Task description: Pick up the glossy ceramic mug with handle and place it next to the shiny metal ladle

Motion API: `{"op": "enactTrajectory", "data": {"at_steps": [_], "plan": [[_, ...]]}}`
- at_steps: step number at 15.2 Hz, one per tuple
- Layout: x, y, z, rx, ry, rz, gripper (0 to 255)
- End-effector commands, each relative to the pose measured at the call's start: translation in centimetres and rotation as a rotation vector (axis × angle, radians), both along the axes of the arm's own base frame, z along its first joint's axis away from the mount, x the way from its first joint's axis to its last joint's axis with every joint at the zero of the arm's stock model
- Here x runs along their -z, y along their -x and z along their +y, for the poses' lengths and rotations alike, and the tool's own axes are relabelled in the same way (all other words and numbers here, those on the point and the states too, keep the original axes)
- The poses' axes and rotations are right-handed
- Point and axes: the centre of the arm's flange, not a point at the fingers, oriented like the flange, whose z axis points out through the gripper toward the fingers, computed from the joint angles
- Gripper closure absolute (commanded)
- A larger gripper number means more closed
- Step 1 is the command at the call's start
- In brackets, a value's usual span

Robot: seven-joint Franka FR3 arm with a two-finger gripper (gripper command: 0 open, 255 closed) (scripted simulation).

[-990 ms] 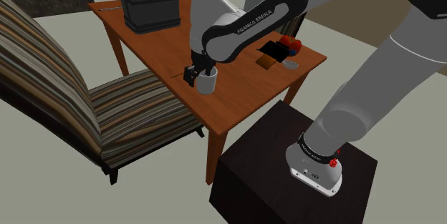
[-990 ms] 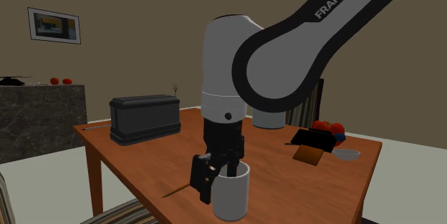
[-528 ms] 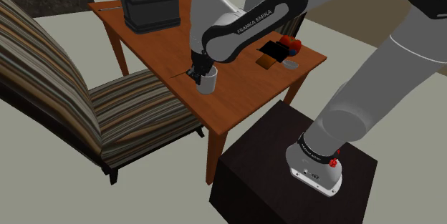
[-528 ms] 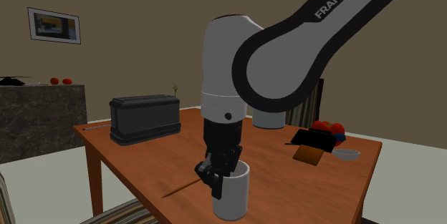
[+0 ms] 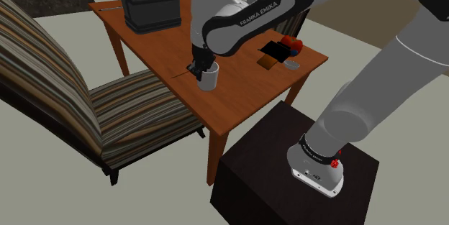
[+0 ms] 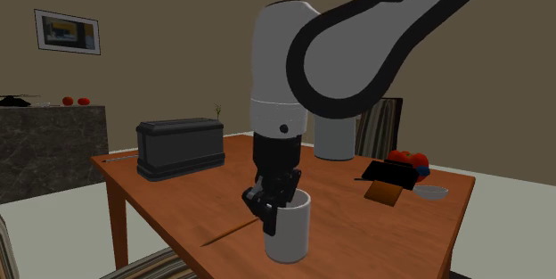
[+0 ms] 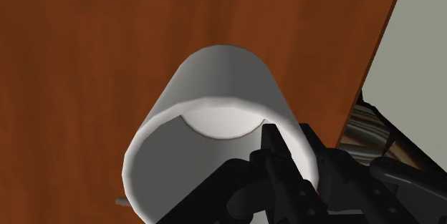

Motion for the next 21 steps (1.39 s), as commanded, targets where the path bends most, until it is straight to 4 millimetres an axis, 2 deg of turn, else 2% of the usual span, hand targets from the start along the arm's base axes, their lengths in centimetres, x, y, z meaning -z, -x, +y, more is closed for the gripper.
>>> {"op": "enactTrajectory", "data": {"at_steps": [1, 21], "plan": [[-1.0, 0.0, 0.0, 0.0, 0.0, 0.0, 255], [-11.5, 0.0, 0.0, 0.0, 0.0, 0.0, 255]]}}
